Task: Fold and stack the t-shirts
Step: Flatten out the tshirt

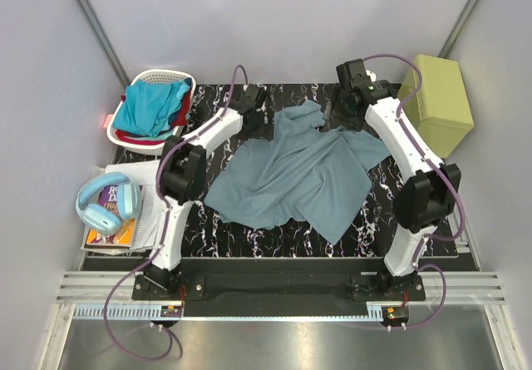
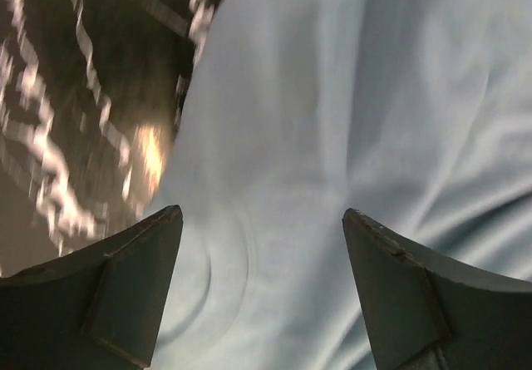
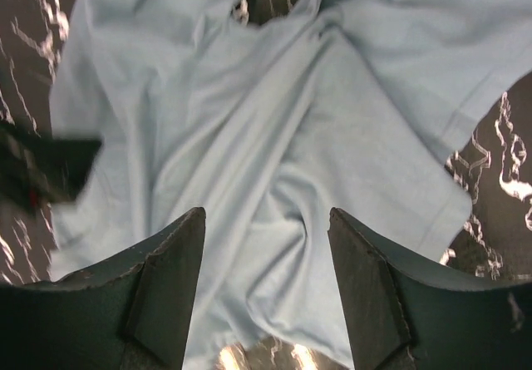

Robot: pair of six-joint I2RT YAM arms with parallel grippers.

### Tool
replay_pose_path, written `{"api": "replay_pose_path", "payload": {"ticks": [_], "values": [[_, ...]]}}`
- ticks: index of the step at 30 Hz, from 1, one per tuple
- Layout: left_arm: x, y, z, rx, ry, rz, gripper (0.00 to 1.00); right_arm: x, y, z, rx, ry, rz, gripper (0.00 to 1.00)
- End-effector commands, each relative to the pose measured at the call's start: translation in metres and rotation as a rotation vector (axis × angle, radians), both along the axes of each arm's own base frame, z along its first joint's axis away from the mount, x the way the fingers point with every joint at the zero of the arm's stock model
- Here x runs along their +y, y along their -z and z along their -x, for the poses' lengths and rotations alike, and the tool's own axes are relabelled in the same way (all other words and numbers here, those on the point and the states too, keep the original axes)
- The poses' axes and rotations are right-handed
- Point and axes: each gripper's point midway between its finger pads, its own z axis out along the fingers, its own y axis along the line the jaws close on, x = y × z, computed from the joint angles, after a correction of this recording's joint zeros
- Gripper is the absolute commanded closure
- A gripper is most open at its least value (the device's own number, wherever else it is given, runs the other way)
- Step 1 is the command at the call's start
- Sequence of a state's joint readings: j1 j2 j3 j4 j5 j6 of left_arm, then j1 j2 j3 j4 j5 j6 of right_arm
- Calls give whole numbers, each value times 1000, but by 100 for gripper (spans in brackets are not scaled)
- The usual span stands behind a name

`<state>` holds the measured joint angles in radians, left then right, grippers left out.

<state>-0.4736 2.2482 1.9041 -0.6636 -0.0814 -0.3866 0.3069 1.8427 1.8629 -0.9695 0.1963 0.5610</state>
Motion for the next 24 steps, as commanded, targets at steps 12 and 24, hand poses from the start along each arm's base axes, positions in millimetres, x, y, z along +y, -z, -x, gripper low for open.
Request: {"api": "replay_pose_path", "payload": {"ticks": [12, 24], "values": [[-20, 3, -67, -84, 72, 57, 16, -7, -4, 51, -60, -47, 80, 33], [-2, 30, -63, -15, 34, 36, 40, -6, -6, 51, -65, -49, 72, 36]]}}
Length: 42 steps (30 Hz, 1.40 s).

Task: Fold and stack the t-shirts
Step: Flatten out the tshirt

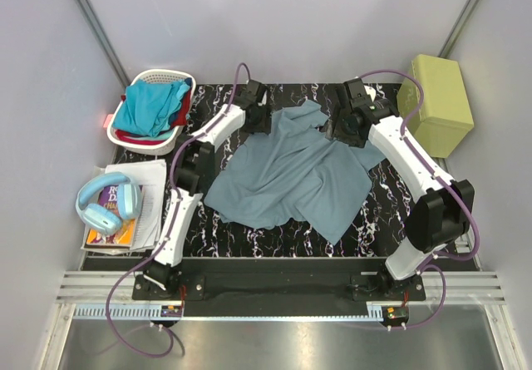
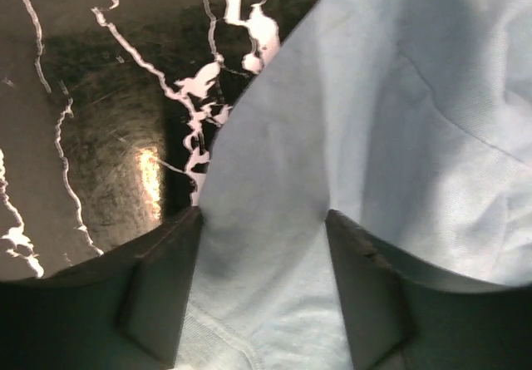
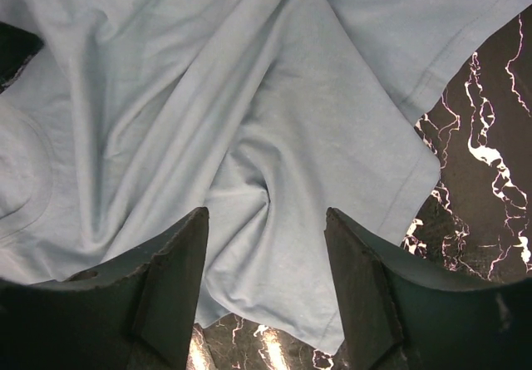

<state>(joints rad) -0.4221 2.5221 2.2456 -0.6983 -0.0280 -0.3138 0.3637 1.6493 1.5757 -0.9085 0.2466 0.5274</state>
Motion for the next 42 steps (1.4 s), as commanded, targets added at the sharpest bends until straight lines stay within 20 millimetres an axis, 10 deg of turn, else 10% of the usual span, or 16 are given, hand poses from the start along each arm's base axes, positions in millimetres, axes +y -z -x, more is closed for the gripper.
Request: {"api": "replay_pose_path", "payload": {"ticks": [1, 6, 13, 22, 25, 30, 36, 42], "values": [[5, 1, 0, 19, -6, 15, 45, -2, -23, -3, -80, 4, 0, 36], [35, 6, 0, 38, -102, -40, 100, -4, -19, -4, -76, 13, 9, 43], [125, -1, 6, 57, -323, -131, 100, 1, -9, -10, -60, 13, 4, 45], [189, -39, 0, -8, -459, -199, 100, 8, 1, -16, -37, 6, -8, 47], [194, -41, -1, -11, -467, -197, 88, 6, 2, -17, -36, 5, 0, 47], [176, -82, 2, -67, -446, -105, 3, 12, -1, -19, -48, -28, -17, 30], [128, -155, 31, -203, -335, -45, 1, 11, 20, -19, -2, -31, 7, 28], [99, -120, 61, -109, -253, 6, 1, 2, 77, -37, 110, 5, 86, 36]]}}
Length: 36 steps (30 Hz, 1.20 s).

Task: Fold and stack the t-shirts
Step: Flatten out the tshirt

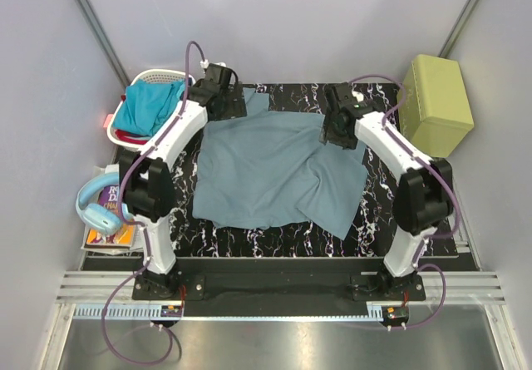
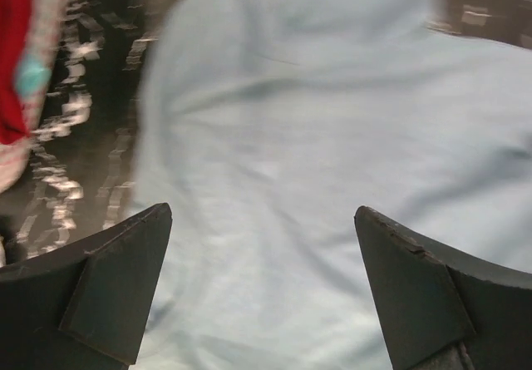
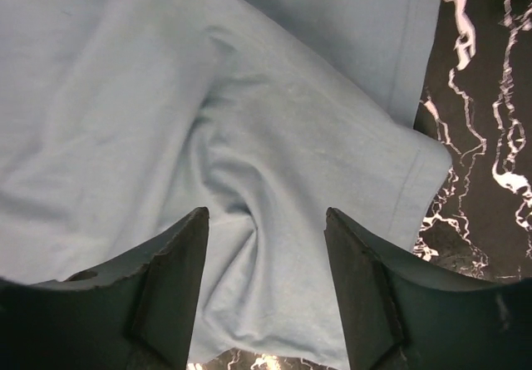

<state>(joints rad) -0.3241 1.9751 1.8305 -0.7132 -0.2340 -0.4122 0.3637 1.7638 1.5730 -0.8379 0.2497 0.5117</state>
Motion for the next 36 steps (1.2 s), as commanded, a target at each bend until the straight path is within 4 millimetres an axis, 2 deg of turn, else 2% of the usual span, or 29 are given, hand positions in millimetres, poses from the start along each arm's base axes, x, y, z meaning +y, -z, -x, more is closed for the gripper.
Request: {"api": "replay_pose_path", "payload": {"ticks": [1, 2, 3, 4, 5, 6, 9, 11, 15, 16, 17, 18, 20, 23, 32, 34, 36], "values": [[-15, 29, 21, 71, 61, 54, 1, -4, 36, -29, 53, 28, 38, 37], [-17, 33, 26, 85, 65, 50, 1, -4, 39, -34, 66, 38, 25, 38], [-19, 37, 31, 91, 67, 43, 1, -5, 57, -39, 112, 46, 18, 38], [-18, 46, 41, 114, 73, 28, 1, -8, 48, -53, 87, 68, 3, 38], [-19, 42, 45, 104, 78, 24, 1, -8, 49, -59, 84, 69, 4, 39], [-20, 49, 53, 114, 88, 8, 1, -6, 48, -70, 66, 72, 10, 38], [-20, 49, 65, 110, 89, 13, 1, -6, 49, -87, 53, 76, 30, 38], [-21, 49, 70, 112, 86, 19, 1, -11, 60, -93, 72, 86, 59, 38], [-32, 60, 88, 142, 104, 19, 1, -20, 53, -117, 23, 117, 80, 38], [-34, 62, 91, 148, 111, 16, 1, -22, 55, -121, 26, 121, 81, 38], [-36, 65, 94, 155, 116, 9, 1, -27, 69, -124, 52, 132, 91, 38], [-43, 71, 101, 170, 134, 0, 1, -27, 68, -129, 45, 140, 84, 39], [-46, 80, 111, 191, 145, -15, 1, -32, 82, -130, 74, 150, 98, 39], [-45, 86, 123, 206, 137, -17, 1, -40, 92, -131, 87, 172, 122, 40], [-44, 85, 129, 211, 139, -7, 1, -52, 110, -141, 107, 195, 126, 41], [-46, 86, 130, 215, 140, 0, 1, -53, 115, -140, 119, 196, 123, 46], [-46, 88, 131, 225, 139, 6, 1, -55, 125, -136, 146, 206, 120, 60]]}}
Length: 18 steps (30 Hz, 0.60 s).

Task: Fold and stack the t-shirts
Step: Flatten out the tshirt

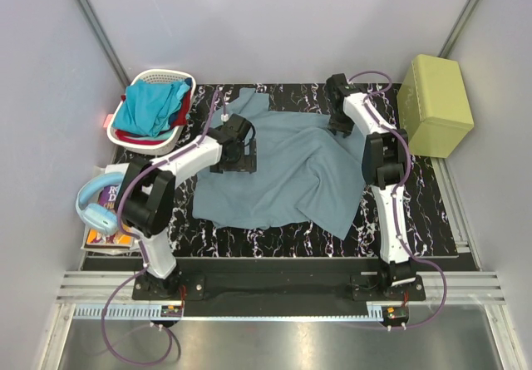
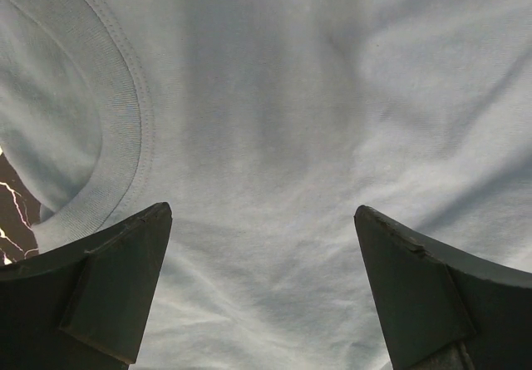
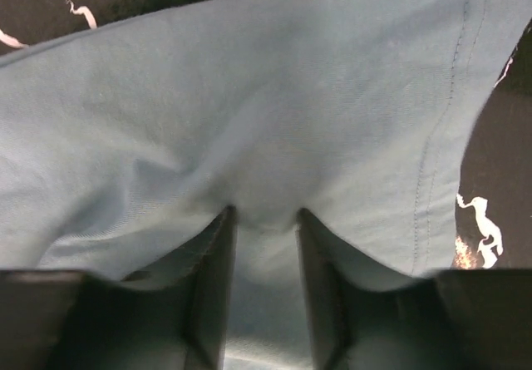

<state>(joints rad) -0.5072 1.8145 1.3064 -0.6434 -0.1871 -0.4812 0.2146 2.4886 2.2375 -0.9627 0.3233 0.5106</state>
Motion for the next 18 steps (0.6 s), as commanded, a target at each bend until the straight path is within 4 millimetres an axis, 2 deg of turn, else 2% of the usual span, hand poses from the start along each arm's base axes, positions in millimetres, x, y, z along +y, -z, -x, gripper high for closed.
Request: {"api": "replay_pose_path", "payload": {"ticks": [1, 3, 5, 6, 10, 18], "values": [[-6, -18, -6, -50, -17, 57, 1, -6, 2, -6, -5, 26, 2, 65], [-8, -16, -3, -41, -16, 60, 1, -8, 10, -4, 12, 36, 5, 84], [-10, -14, 1, -30, -12, 61, 1, -10, 16, -3, 25, 49, 2, 97], [-10, -14, 2, -29, -9, 57, 1, -11, 19, -3, 29, 53, 0, 100], [-11, -12, 8, -17, 0, 51, 1, -13, 21, -7, 25, 65, 3, 100], [-11, -16, 12, -9, 0, 59, 1, -41, -17, -55, -124, 145, -30, 100]]}}
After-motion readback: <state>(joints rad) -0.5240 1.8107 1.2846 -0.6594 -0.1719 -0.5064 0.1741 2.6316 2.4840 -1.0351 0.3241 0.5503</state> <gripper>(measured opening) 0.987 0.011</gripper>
